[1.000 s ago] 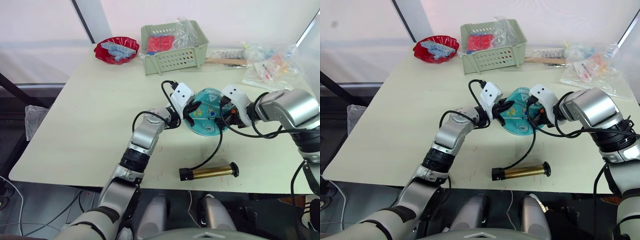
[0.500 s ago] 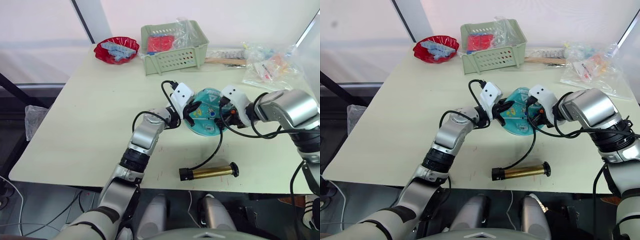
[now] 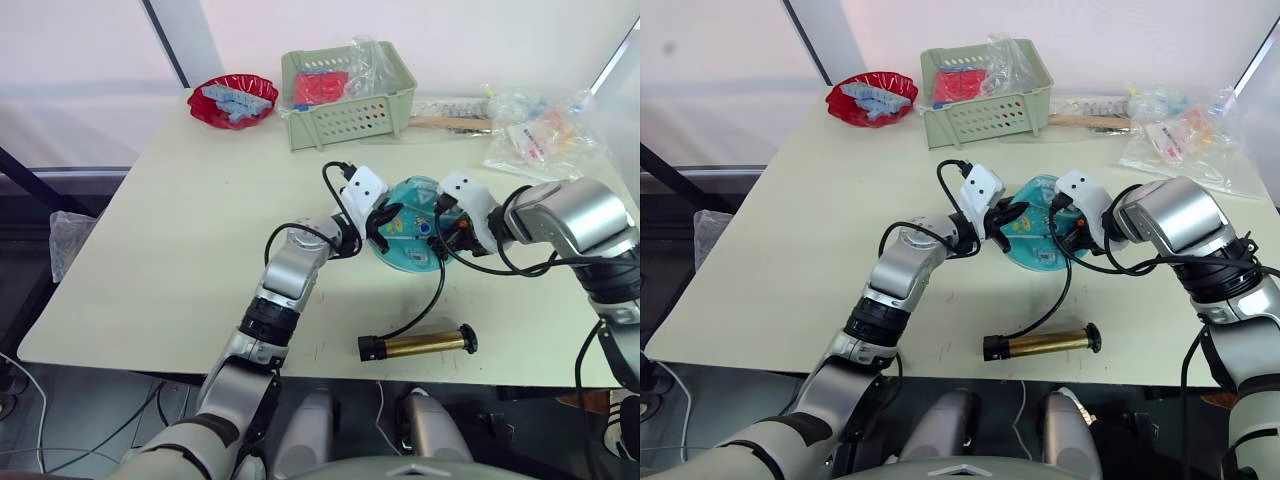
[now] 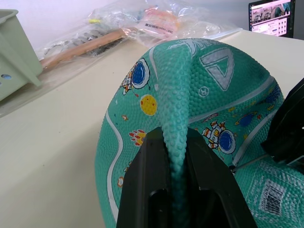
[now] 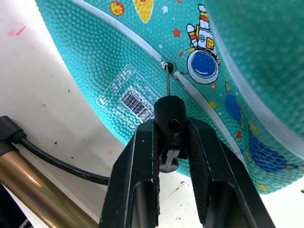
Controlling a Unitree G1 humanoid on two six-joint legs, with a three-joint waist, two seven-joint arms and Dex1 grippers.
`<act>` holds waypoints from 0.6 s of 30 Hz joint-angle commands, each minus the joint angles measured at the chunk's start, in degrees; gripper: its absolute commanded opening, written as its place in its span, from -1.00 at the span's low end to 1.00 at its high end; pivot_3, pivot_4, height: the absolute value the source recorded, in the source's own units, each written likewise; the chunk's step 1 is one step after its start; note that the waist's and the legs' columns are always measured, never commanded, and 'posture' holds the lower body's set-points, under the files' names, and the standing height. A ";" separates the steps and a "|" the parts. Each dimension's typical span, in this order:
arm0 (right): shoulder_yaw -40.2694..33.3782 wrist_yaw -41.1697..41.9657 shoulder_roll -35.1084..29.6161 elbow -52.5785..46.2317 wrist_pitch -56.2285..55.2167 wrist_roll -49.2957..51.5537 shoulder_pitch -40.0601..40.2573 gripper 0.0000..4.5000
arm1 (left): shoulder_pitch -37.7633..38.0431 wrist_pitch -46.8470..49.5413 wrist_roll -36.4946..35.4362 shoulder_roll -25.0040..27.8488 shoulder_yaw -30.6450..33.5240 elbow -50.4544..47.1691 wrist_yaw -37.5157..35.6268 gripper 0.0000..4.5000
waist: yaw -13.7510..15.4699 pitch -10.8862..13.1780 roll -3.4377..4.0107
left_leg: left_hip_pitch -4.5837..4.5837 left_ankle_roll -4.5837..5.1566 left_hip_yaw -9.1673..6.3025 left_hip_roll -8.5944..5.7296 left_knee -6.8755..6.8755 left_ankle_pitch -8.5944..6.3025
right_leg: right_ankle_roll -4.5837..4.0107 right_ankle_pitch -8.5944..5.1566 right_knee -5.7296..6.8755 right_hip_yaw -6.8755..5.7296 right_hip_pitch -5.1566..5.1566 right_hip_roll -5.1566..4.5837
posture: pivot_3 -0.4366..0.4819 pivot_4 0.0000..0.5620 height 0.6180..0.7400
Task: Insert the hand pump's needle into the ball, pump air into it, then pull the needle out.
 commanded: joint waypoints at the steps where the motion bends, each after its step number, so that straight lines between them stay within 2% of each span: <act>1: 1.94 -0.44 1.14 -0.78 0.37 -0.73 -2.09 -0.86 | 1.91 1.85 0.11 -1.17 -3.46 0.69 -1.39 -1.00 | -0.04 -0.01 0.01 | 0.00 0.00 0.00 0.00 0.00 0.00 | 0.00 0.00 0.00 0.00 0.00 0.00 | -0.05 -0.47 0.95; 18: 3.57 -2.17 8.89 3.94 3.24 -2.05 -7.66 -0.86 | 2.21 2.41 0.02 -1.51 -3.48 0.98 -2.80 -1.00 | -1.41 -0.18 0.09 | 0.10 0.00 -0.22 -0.01 0.00 0.00 | -0.01 0.00 0.04 0.03 0.04 0.01 | -0.05 -0.47 0.95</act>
